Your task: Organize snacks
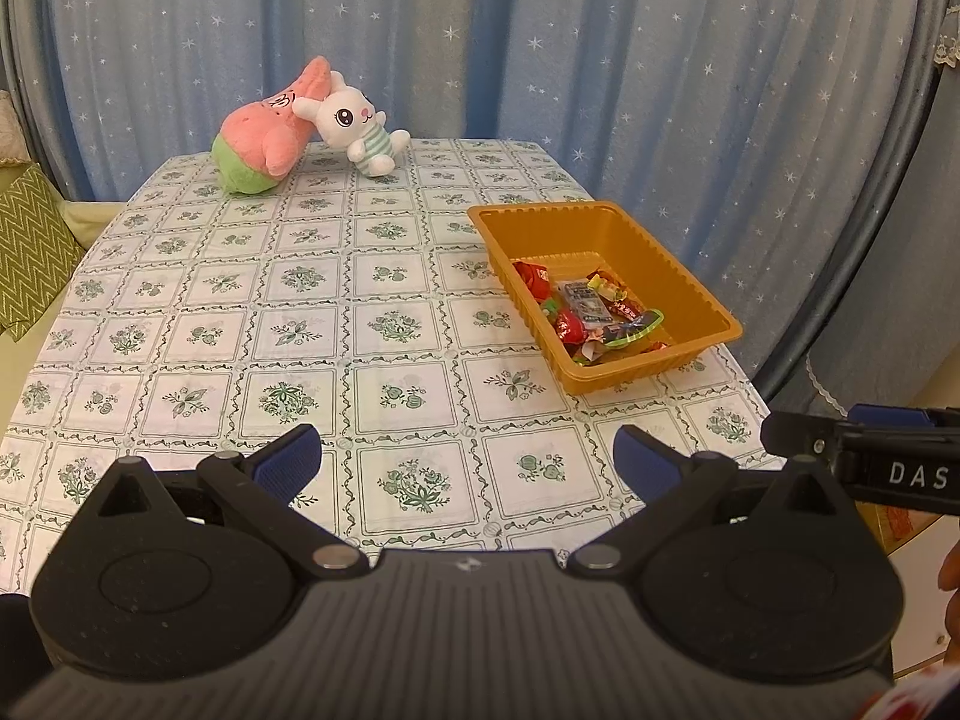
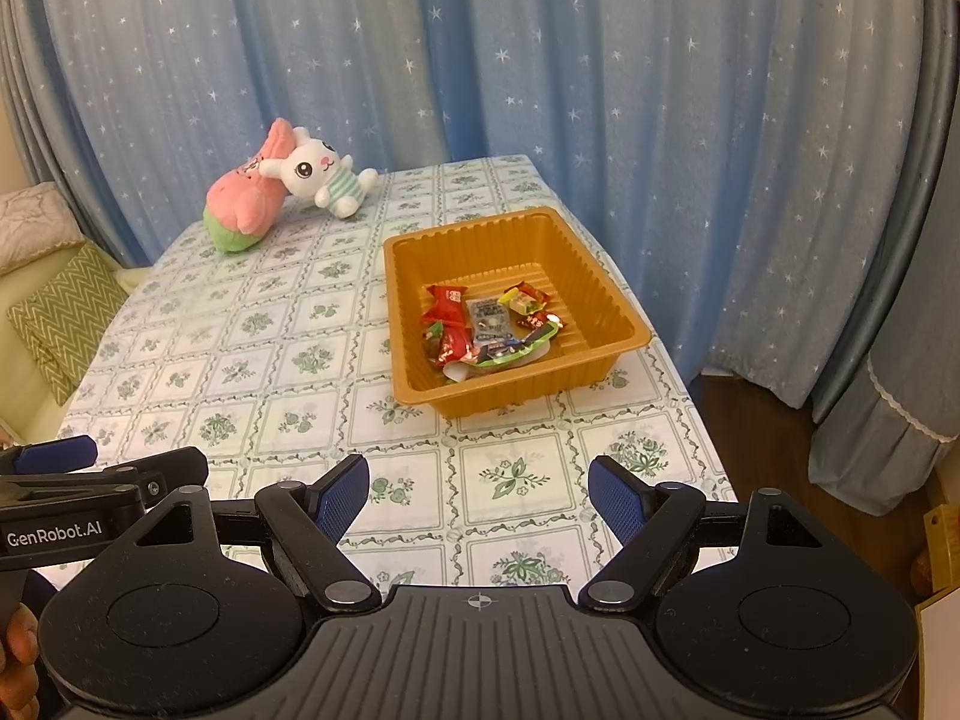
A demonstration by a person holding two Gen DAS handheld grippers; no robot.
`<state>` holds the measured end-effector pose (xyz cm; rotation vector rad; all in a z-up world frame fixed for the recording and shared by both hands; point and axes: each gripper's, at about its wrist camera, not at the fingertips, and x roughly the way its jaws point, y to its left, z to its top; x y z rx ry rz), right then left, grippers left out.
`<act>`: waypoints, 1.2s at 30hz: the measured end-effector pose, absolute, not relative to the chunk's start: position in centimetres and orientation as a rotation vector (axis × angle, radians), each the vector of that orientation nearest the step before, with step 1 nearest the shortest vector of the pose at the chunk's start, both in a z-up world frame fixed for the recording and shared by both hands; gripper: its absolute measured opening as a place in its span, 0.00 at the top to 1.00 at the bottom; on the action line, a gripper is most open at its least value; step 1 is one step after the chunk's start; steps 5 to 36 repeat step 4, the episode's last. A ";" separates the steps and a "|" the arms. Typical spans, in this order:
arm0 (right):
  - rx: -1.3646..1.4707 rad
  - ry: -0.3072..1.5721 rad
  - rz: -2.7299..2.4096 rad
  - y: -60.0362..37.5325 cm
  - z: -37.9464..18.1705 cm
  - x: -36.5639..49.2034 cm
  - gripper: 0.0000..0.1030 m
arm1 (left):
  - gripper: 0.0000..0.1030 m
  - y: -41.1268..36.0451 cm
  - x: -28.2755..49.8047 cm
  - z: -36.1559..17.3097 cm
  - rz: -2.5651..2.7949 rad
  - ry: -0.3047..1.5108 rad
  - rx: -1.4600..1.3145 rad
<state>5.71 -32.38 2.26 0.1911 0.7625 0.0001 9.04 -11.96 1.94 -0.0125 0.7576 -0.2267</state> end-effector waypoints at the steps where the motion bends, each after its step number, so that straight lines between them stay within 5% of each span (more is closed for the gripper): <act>1: 0.191 0.763 0.000 -32.4 2.2 5.7 0.22 | 0.00 -12.0 9.0 1.9 -0.226 0.755 -0.012; 36: 0.191 0.763 -0.001 -32.4 2.3 5.7 0.22 | 0.00 -11.9 8.9 1.7 -0.228 0.752 -0.014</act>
